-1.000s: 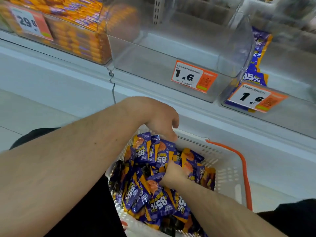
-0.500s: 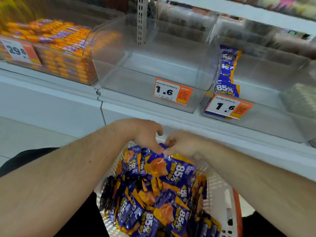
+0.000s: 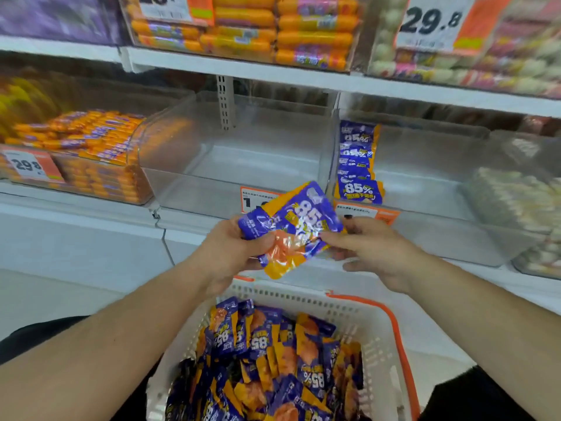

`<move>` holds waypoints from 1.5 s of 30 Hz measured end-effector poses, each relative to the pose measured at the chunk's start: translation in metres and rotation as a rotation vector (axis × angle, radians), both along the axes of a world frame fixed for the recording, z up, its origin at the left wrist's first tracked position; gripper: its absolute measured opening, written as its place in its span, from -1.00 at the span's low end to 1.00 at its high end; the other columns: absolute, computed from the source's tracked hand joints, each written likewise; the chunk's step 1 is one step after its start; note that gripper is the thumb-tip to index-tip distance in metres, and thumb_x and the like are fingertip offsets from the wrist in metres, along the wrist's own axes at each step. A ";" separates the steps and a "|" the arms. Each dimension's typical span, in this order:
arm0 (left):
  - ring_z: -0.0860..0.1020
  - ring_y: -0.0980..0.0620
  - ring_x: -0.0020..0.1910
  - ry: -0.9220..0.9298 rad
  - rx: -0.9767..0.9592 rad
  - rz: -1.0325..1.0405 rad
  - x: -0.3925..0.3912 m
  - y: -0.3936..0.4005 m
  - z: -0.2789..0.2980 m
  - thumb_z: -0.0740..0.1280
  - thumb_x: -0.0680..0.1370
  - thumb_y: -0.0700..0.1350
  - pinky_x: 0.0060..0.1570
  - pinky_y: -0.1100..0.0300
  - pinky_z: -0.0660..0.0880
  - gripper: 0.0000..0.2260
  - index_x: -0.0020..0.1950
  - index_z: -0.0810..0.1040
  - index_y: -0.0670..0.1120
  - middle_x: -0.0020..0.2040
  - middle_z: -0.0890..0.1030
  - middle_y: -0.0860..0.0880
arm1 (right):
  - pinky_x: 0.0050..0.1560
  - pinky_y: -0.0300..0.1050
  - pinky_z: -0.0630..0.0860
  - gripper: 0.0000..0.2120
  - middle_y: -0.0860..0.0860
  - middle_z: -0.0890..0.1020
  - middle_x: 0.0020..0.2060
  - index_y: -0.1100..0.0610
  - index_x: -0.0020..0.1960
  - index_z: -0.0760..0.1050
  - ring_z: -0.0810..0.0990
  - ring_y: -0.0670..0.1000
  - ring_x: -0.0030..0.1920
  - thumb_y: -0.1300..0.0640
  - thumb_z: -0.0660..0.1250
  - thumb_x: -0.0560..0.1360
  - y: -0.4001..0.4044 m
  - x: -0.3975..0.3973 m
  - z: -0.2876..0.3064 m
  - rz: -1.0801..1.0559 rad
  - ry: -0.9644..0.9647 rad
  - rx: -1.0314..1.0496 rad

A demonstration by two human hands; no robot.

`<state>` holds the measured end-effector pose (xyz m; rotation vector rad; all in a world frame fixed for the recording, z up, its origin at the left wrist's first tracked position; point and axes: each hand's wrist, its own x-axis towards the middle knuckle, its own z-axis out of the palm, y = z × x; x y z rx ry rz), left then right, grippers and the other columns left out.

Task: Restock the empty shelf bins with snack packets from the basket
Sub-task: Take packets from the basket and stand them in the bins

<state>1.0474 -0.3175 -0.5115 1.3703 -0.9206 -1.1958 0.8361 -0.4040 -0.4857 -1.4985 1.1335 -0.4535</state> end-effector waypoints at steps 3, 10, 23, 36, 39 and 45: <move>0.65 -0.06 -0.11 0.164 -0.080 0.024 -0.028 -0.007 0.007 0.39 0.48 -0.23 -0.07 0.04 0.61 -0.77 0.14 0.61 -0.14 -0.02 0.70 -0.11 | -0.11 -0.10 0.54 -0.85 0.07 0.69 -0.11 0.07 0.03 0.56 0.65 0.02 -0.18 0.08 0.40 0.47 0.001 -0.009 0.011 -0.053 -0.292 0.135; 0.56 0.08 -0.32 -0.136 -0.233 0.087 -0.067 -0.047 0.042 0.45 0.50 -0.07 -0.31 0.16 0.50 -0.91 -0.09 0.56 -0.03 -0.27 0.63 0.08 | -0.36 -0.15 0.53 -0.95 0.10 0.69 -0.20 0.14 -0.06 0.56 0.61 0.04 -0.34 0.24 0.33 0.56 -0.047 -0.023 0.051 -0.312 -0.354 -0.019; 0.52 -0.16 0.22 -1.096 0.087 0.079 -0.071 -0.138 0.043 -0.01 0.60 0.32 0.12 0.05 0.37 -0.48 0.35 0.35 -0.02 0.25 0.56 -0.08 | -0.39 -0.18 0.16 -0.77 0.09 0.43 -0.33 0.11 -0.21 0.36 0.29 -0.01 -0.40 0.22 0.34 0.57 -0.163 -0.033 0.037 -0.312 0.205 -0.168; 0.49 -0.02 0.04 -1.110 0.094 0.073 -0.073 -0.136 0.044 -0.03 0.60 0.32 -0.09 0.14 0.28 -0.49 0.31 0.36 -0.02 0.22 0.56 -0.04 | -0.30 -0.12 0.59 -0.89 0.10 0.71 -0.29 0.13 -0.06 0.57 0.68 0.07 -0.37 0.16 0.48 0.46 -0.159 -0.022 0.003 -0.073 0.241 0.279; 0.50 -0.02 0.03 -1.106 0.097 0.066 -0.073 -0.137 0.044 -0.03 0.59 0.33 -0.09 0.14 0.30 -0.49 0.29 0.37 -0.01 0.21 0.56 -0.03 | -0.22 -0.06 0.61 -0.86 0.11 0.71 -0.24 0.14 -0.03 0.58 0.69 0.09 -0.31 0.22 0.48 0.44 -0.162 -0.023 0.001 -0.072 0.175 0.273; 0.51 -0.01 0.04 -1.091 0.084 0.050 -0.072 -0.137 0.043 -0.03 0.59 0.33 -0.08 0.14 0.33 -0.48 0.27 0.37 -0.02 0.20 0.56 -0.02 | -0.31 -0.10 0.60 -0.80 0.10 0.73 -0.17 0.15 0.03 0.59 0.72 0.06 -0.25 0.26 0.49 0.42 -0.164 -0.024 0.000 0.024 0.163 0.204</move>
